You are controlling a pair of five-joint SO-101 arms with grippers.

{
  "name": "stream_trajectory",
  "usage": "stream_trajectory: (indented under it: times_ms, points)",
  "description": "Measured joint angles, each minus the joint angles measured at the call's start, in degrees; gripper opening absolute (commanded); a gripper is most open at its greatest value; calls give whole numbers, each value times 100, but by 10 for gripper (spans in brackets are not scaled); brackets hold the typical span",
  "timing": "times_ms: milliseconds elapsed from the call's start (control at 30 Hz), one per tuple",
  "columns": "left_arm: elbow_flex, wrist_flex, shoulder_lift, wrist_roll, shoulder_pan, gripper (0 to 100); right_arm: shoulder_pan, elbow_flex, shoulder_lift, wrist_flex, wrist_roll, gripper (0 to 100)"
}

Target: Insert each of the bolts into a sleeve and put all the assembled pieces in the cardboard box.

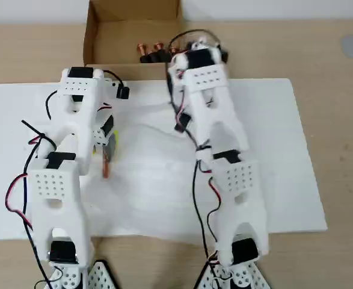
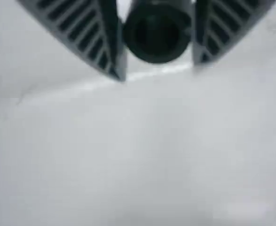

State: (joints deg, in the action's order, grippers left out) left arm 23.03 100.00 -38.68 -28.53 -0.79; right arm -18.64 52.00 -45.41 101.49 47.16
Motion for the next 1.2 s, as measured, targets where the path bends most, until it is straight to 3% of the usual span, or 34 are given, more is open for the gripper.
stream_trajectory:
  times_ms: [400,667,1200]
  points:
    - [-9,0,870,0,-53,175,9,545,1248,0,-1055,12]
    - [-97,0,1600,0,-62,175,-545,-677,1415,0,-2180,12]
    - [-2374,0,4888,501,-62,175,-870,-2629,1345,-369,-3895,13]
